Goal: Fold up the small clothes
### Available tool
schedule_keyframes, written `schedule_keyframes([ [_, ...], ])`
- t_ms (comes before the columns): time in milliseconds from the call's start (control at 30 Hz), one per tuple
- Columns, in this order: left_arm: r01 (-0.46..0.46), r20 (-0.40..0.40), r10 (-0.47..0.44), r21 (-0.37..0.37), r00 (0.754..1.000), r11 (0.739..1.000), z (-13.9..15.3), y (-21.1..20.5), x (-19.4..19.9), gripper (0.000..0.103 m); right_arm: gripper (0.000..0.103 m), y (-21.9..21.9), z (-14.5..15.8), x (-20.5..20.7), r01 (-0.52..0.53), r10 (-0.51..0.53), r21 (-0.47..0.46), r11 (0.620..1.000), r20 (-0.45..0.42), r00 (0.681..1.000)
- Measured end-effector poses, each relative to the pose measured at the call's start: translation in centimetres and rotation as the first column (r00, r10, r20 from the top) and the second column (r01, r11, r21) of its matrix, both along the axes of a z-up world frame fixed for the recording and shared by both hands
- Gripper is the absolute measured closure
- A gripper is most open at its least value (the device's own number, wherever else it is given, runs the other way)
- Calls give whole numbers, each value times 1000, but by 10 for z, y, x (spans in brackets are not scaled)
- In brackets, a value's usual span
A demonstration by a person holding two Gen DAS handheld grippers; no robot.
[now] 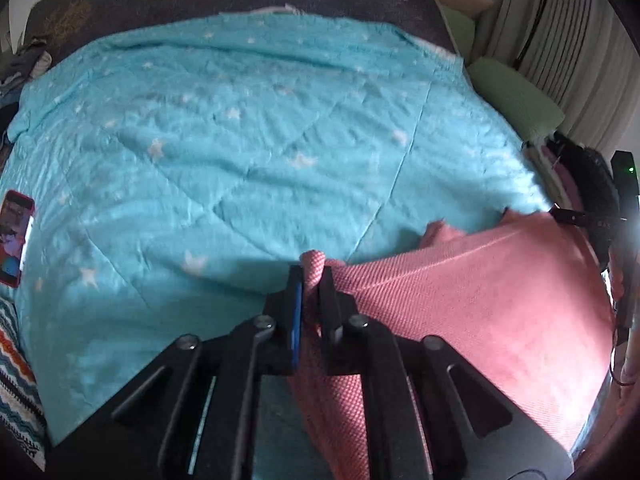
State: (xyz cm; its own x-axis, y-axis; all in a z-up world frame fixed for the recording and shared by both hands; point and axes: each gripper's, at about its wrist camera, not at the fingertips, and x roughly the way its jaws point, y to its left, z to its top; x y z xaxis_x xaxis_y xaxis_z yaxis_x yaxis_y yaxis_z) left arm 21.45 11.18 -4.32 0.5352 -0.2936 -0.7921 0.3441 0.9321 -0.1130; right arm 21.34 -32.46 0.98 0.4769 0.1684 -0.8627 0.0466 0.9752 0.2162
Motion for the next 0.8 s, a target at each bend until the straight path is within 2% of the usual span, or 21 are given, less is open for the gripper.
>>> schedule_keyframes([
  [100,-4,15,4,21,1000,1000,-1,0,-10,92,86,-4,1,-9,31,-31,30,999,0,1000],
  [167,-7,26,6,39,1000,999,5,1,-16,85,73,-9,12,-18,54,-54,15,998,33,998],
  [267,-28,51,26,50,998,998,15,7,-23,75,70,-16,29,-31,76,-76,5,997,75,994],
  [367,-41,71,38,50,997,998,22,11,-31,70,68,-15,43,-46,70,-70,11,998,100,993],
  [433,-45,78,41,50,996,998,26,11,-37,69,65,-9,49,-58,50,-50,4,999,108,993],
  [567,-35,96,29,60,995,998,32,10,-56,57,61,11,56,-81,-11,12,-7,1000,114,993],
  [600,-36,98,30,60,995,998,33,11,-62,56,61,17,57,-87,-27,27,-5,1000,113,993],
  [667,-42,87,39,34,995,999,35,14,-77,56,60,29,57,-101,-69,67,15,998,110,992],
  [700,-43,73,43,-2,996,999,35,18,-88,55,60,35,56,-110,-94,90,28,995,109,990],
  [800,-32,34,35,-103,999,994,28,30,-120,45,58,47,46,-132,-154,149,53,987,86,985],
])
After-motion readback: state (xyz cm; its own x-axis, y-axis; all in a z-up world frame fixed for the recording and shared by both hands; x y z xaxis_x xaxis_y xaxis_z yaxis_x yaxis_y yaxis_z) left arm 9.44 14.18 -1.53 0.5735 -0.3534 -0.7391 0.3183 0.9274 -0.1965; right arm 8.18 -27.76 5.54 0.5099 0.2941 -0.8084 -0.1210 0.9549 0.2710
